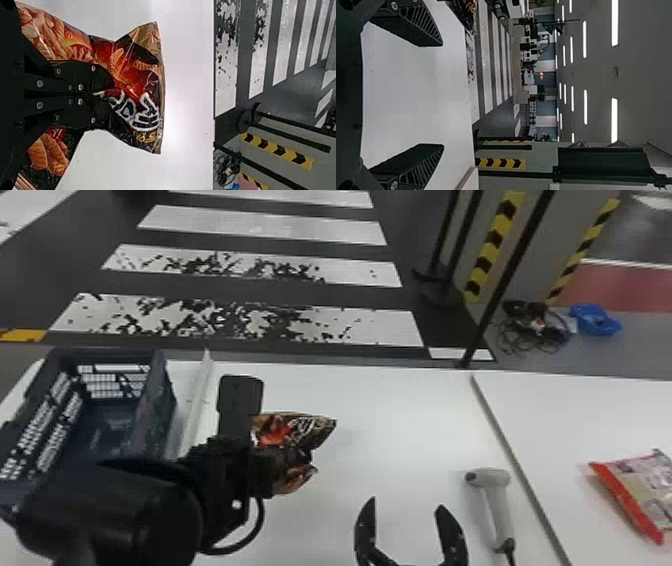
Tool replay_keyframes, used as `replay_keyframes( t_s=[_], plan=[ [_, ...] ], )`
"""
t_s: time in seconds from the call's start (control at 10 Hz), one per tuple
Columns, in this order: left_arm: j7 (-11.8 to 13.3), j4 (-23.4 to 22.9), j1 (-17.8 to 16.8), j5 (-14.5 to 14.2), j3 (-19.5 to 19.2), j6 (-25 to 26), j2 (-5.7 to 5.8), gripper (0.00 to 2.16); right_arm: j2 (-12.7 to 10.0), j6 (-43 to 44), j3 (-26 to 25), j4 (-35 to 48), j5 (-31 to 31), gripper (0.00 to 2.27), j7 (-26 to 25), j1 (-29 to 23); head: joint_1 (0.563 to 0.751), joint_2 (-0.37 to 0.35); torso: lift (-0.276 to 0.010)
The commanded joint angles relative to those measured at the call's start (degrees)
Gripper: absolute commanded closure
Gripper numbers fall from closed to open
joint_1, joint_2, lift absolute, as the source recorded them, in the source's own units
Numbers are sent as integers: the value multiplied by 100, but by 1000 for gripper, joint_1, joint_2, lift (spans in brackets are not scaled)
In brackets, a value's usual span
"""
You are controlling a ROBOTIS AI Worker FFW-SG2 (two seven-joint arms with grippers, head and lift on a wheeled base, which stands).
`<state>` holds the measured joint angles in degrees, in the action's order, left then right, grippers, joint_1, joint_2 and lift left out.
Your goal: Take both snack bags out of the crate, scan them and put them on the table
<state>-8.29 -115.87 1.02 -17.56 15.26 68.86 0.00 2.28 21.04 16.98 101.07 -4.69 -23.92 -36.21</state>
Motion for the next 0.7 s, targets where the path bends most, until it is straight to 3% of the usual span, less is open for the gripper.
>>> replay_keyframes(
  t_s=[0.0,0.1,0.5,0.6],
  plan=[
    [-261,443,65,95,478,-807,-15,2145,-17,10,-28,-8,21,83,-8,0,695,-144,-92],
    [-454,768,74,95,733,-1282,-15,2145,-17,27,-37,-8,30,83,-17,0,695,-165,-92],
    [-1210,1559,74,-46,1480,-2284,-15,2142,-17,62,-89,-52,83,83,-34,18,695,-235,-92],
    [-1210,1620,83,-152,1542,-2302,-15,1905,-17,62,-89,-70,83,83,-34,26,695,-254,-92]
  ],
)
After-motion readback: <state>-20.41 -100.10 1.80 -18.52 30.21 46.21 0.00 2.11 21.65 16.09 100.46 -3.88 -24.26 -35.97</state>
